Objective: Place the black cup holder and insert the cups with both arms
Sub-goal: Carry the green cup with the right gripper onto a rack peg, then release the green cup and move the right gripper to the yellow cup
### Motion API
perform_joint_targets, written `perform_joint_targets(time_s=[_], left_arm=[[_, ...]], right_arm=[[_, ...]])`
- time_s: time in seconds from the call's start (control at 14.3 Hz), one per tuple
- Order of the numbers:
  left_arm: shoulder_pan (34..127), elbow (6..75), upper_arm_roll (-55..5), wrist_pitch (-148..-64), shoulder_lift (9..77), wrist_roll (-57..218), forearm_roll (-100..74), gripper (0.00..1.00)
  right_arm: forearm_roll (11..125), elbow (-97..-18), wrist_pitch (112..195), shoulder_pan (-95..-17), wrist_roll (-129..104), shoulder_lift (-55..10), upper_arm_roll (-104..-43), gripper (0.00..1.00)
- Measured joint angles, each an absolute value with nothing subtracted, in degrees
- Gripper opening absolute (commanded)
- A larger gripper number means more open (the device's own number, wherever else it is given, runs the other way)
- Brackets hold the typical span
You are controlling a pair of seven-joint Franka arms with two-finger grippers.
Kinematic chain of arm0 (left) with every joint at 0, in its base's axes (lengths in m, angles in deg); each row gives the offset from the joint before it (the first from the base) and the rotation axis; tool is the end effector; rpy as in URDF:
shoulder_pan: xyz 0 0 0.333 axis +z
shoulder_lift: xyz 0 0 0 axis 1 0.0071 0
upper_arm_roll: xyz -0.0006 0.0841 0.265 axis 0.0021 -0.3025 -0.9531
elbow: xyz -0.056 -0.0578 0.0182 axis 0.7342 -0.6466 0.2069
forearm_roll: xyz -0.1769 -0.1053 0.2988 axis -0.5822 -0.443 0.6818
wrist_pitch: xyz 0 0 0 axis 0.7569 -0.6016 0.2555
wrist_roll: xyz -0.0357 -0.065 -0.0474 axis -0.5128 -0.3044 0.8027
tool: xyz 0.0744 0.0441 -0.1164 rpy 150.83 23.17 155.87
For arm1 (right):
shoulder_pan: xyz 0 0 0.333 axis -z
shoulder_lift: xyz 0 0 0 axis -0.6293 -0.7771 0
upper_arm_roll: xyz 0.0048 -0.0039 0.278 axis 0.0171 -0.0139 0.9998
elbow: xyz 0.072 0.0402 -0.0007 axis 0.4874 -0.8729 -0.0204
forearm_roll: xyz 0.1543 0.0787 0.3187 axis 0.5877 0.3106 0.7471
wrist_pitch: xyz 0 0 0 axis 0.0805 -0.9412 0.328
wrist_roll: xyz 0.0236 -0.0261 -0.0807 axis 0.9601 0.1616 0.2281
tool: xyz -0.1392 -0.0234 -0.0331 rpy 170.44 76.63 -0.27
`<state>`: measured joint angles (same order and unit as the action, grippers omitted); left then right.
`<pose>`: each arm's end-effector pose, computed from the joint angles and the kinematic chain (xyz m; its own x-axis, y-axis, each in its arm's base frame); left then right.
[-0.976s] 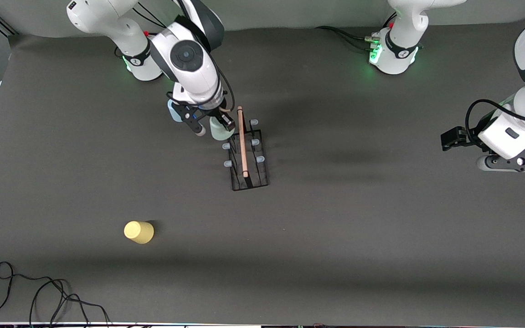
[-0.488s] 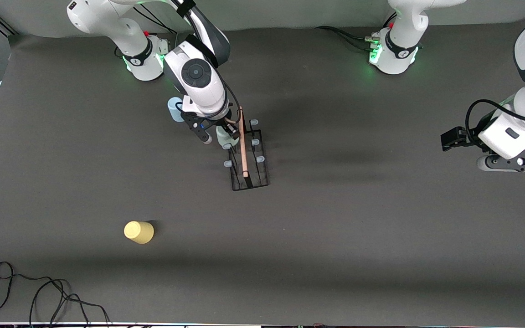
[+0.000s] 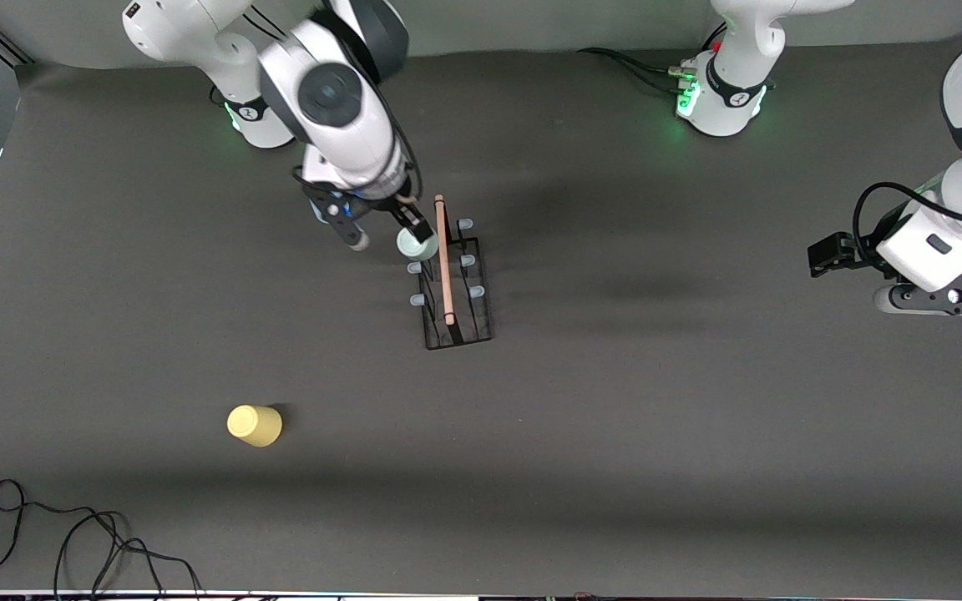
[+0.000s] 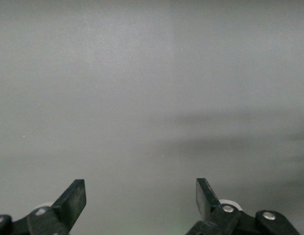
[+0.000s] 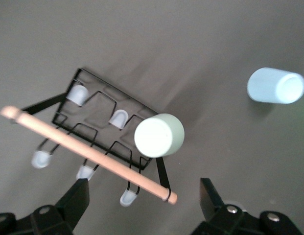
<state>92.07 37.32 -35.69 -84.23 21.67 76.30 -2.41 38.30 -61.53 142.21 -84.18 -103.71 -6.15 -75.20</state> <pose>0.5384 -0.0416 0.4714 0.9954 -0.0509 -0.0812 -0.0528 -0.9984 -0.0215 0.4224 0.3524 0.4015 0.6330 -0.7670 -0.1052 -0.7604 -0.6415 0.1017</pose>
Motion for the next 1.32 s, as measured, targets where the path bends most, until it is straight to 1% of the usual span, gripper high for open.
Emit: perform_joint_targets(time_s=[0.07,0.21,0.49,0.63,0.7,0.84,1.05,1.18,1.32], left_arm=[[92.07,37.32,-35.69,-84.23,21.67,76.3,-2.41,1.0],[92.07,37.32,-35.69,-84.23,21.67,76.3,-2.41,1.0],[92.07,37.31,-35.71,-84.25,21.67,76.3,-2.42,1.0],[92.07,37.31,-35.72,-84.25,21.67,76.29,-2.42,1.0],[92.07,37.32,-35.73,-84.25,21.67,76.29,-2.42,1.0],[92.07,37.32,-35.75,-84.25,21.67,76.29,-2.42,1.0],[92.07,37.33,-35.79,-84.25,21.67,76.29,-2.42,1.0],[92.07,37.33,-35.8,-84.25,21.67,76.29,-2.42,1.0],[92.07,37.34,-35.8,-84.25,21.67,76.29,-2.42,1.0]], right_arm=[[38.29,-58.16,138.99,-84.14,-100.27,-6.09,-76.83,1.0],[38.2,-54.16,135.92,-83.84,-89.99,-6.16,-81.49,1.0],[38.01,-52.25,135.66,-82.94,-59.67,-7.43,-95.17,1.0],[38.02,-50.42,135.84,-82.21,-43.78,-9.89,-102.12,1.0],[38.04,-48.98,136.07,-80.74,-35.93,-11.89,-103.88,1.0],[39.97,-44.32,136.44,-75.62,-22.6,-17.47,-104.47,1.0],[46.26,-36.24,137.3,-69.69,-11.49,-27.15,-104.4,1.0],[49.54,-33.52,139.94,-68.39,-9.34,-32.14,-104.39,1.0],[51.29,-32.9,143.85,-68.43,-9.16,-35.62,-104.14,1.0]])
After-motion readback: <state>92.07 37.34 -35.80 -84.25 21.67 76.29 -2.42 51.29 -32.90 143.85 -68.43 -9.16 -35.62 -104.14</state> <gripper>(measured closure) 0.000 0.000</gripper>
